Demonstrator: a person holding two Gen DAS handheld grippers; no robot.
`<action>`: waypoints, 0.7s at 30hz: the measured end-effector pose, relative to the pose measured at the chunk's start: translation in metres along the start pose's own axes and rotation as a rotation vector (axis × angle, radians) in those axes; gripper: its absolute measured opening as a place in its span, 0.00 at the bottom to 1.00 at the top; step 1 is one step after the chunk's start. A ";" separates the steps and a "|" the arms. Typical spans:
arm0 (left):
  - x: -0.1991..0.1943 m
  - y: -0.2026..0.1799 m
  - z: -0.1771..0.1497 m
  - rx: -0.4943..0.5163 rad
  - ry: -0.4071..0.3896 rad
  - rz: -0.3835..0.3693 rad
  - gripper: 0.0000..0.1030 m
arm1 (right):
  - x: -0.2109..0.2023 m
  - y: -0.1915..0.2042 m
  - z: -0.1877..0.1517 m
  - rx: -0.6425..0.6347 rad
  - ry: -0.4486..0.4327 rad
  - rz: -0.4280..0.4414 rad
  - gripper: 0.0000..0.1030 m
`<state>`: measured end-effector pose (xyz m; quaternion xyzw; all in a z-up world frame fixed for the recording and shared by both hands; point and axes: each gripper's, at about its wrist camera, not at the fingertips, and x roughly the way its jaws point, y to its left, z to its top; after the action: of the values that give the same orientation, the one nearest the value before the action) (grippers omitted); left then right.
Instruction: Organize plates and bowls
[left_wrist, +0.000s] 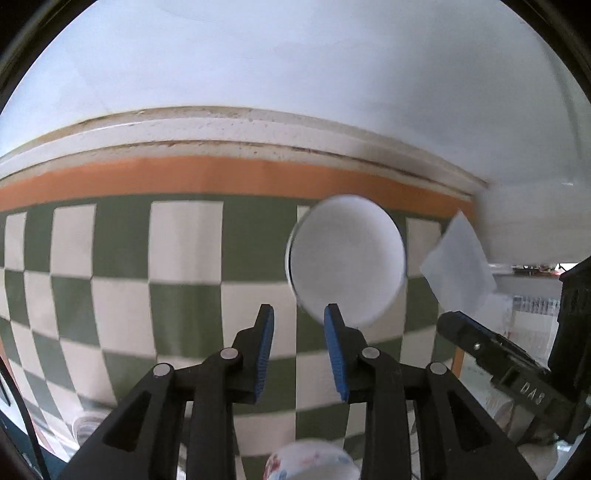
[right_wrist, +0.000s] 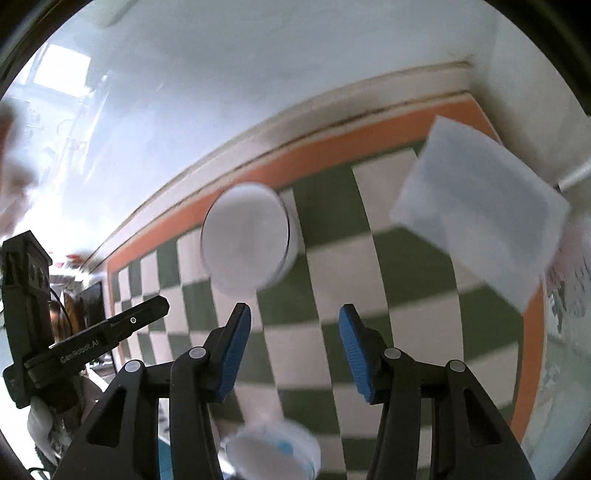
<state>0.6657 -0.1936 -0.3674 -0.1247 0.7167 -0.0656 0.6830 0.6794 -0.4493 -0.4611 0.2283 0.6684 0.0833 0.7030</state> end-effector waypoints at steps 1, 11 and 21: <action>0.008 0.001 0.009 -0.008 0.012 0.002 0.25 | 0.007 0.001 0.007 -0.004 0.007 -0.007 0.51; 0.055 0.000 0.035 -0.007 0.094 0.049 0.25 | 0.076 0.013 0.051 -0.001 0.103 -0.043 0.50; 0.056 -0.005 0.032 0.028 0.068 0.071 0.08 | 0.092 0.024 0.053 -0.041 0.110 -0.125 0.07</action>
<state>0.6962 -0.2109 -0.4217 -0.0873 0.7426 -0.0554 0.6617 0.7441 -0.4006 -0.5340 0.1669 0.7170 0.0655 0.6736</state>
